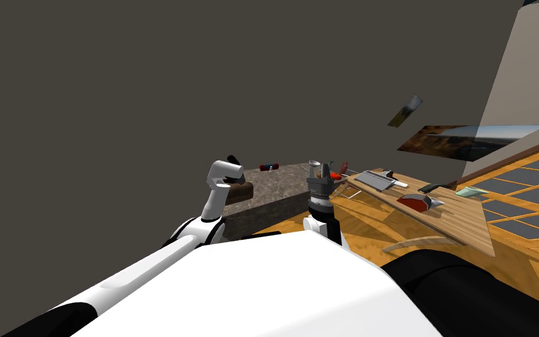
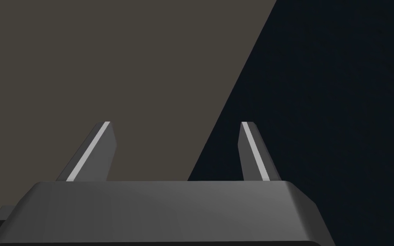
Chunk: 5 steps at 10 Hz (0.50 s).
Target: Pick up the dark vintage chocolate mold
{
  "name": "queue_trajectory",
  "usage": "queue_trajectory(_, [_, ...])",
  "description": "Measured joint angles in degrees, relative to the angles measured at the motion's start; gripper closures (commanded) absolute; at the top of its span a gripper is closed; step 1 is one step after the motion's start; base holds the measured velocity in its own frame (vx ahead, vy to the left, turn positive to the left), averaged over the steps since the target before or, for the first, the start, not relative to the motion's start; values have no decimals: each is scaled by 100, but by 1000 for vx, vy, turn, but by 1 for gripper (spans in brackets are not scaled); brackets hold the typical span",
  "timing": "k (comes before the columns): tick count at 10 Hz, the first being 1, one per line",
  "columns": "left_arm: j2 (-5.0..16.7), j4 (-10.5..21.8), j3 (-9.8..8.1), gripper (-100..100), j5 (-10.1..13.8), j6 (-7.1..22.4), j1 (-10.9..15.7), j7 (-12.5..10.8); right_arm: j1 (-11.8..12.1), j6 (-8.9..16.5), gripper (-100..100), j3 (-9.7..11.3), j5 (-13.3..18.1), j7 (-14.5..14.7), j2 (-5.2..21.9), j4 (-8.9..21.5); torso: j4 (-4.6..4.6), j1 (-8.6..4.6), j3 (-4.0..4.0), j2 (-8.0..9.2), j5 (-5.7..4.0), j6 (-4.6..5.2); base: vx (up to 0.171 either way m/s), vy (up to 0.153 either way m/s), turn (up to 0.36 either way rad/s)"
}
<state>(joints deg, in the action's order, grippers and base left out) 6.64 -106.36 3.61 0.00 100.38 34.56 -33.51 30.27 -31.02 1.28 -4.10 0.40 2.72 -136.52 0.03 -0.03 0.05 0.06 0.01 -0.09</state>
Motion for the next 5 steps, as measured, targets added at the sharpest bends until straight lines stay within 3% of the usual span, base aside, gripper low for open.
queue_trajectory(1, [0,0,0,100,0,0,0,0,0,0,0,0,0,0,0,0,1,0,1,1,0,0,-10,7,-5])
queue_trajectory(4, [15,-231,33,100,7,274,69,-63,0,0,0,0,0,0,0,0,6,0,10,15,-2,-1,-15,7,-4])
queue_trajectory(5, [15,-241,34,0,7,297,74,-69,0,0,0,0,0,0,0,0,3,-1,7,11,-2,0,0,0,0])
